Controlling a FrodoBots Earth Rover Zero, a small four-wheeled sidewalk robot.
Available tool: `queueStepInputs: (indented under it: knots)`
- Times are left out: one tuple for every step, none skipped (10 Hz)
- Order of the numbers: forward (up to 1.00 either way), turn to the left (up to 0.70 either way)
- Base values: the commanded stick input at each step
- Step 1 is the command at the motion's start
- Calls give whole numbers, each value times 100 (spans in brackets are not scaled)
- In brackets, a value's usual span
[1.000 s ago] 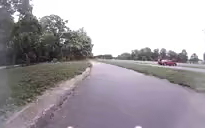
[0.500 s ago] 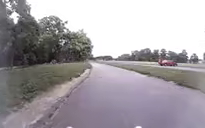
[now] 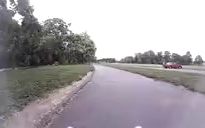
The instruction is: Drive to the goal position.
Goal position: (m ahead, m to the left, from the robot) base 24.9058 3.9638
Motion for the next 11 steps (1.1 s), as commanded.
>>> queueStepInputs:
  knots:
    - [70,0]
    - [70,-1]
    - [70,-1]
    - [70,0]
    - [70,0]
    - [70,-1]
    - [70,0]
    - [70,1]
    - [70,6]
    - [70,13]
    - [70,13]
